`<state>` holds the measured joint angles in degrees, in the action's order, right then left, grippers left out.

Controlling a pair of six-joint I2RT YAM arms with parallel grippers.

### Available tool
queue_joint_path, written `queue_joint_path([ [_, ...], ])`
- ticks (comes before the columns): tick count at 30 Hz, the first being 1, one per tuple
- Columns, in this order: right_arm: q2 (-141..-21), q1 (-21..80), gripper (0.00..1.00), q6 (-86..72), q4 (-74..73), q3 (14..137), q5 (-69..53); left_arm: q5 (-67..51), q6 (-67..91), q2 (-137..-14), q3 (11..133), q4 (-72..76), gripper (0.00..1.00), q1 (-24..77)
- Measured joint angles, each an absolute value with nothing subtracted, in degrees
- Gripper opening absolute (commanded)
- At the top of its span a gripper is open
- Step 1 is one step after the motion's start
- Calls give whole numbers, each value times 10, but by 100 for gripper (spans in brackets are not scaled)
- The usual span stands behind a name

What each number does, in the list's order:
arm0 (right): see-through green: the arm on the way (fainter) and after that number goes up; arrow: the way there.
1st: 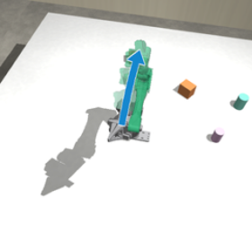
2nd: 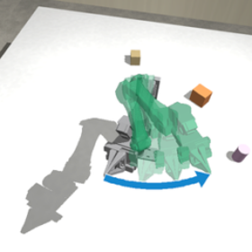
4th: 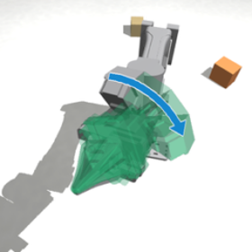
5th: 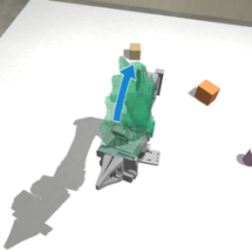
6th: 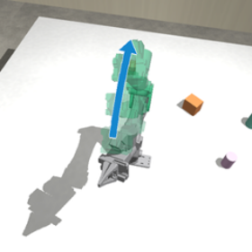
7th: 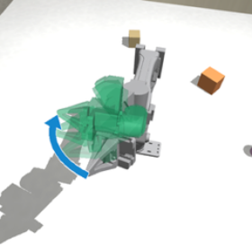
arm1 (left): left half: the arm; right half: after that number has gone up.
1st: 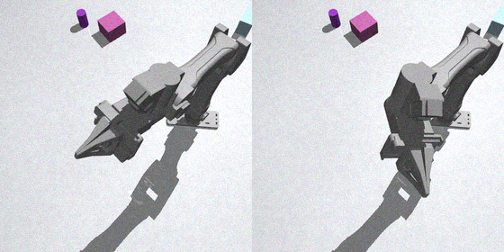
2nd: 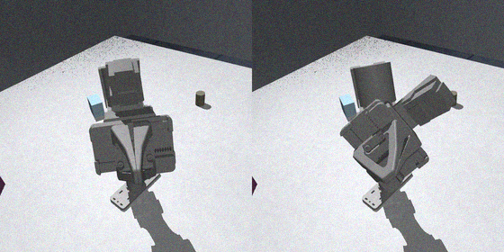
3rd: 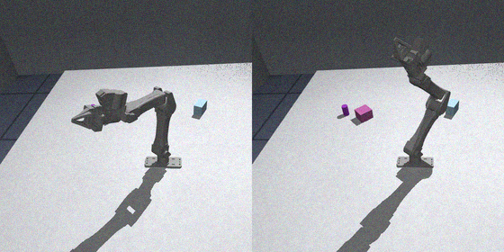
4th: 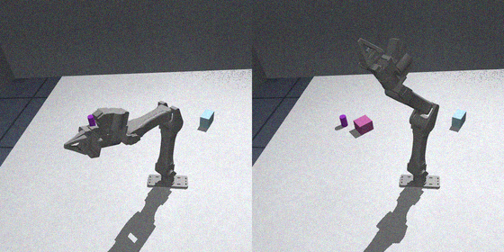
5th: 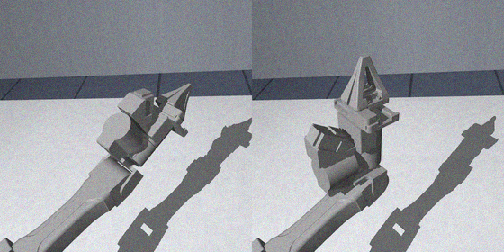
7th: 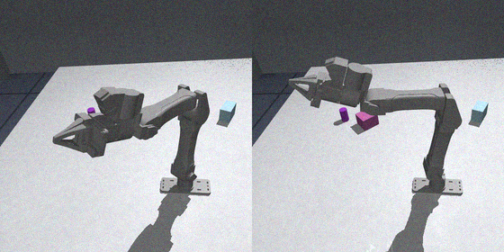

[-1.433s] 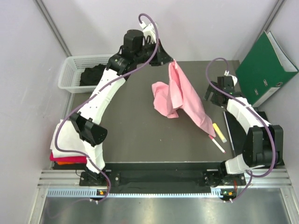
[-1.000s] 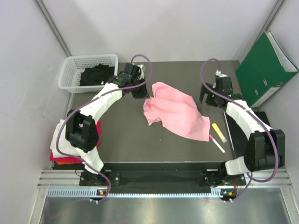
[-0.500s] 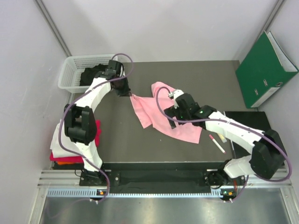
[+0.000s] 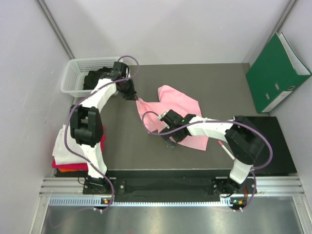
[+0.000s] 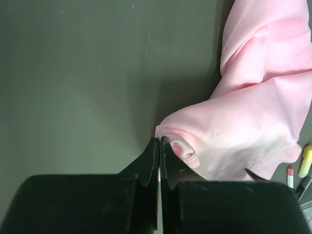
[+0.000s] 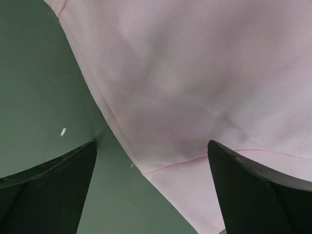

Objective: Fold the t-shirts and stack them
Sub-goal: Flatten out the tshirt

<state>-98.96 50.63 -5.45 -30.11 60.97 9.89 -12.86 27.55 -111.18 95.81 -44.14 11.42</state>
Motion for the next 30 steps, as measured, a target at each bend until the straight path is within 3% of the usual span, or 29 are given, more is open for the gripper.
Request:
queue_joint_path([
  [2,-1005,506,82,-54,-310,625,101,-131,276,-1112,960,-442,0,112],
  [3,-1015,506,65,-56,-312,636,103,-131,276,-1112,960,-442,0,112],
  [5,-1033,506,47,-57,-314,656,108,-132,276,-1112,963,-444,0,110],
  [6,-1042,506,24,-59,-314,664,108,-133,275,-1112,965,-444,0,109],
  [8,-1061,506,0,-66,-314,686,114,-135,274,-1112,971,-448,0,106],
  [19,-1063,445,0,-116,-326,702,225,-122,252,-1112,1035,-493,0,77],
  [26,-899,335,0,-102,-314,734,311,-133,245,-1077,1058,-474,0,77],
  [30,-818,321,0,-64,-279,783,361,-178,255,-1026,1059,-425,0,79],
])
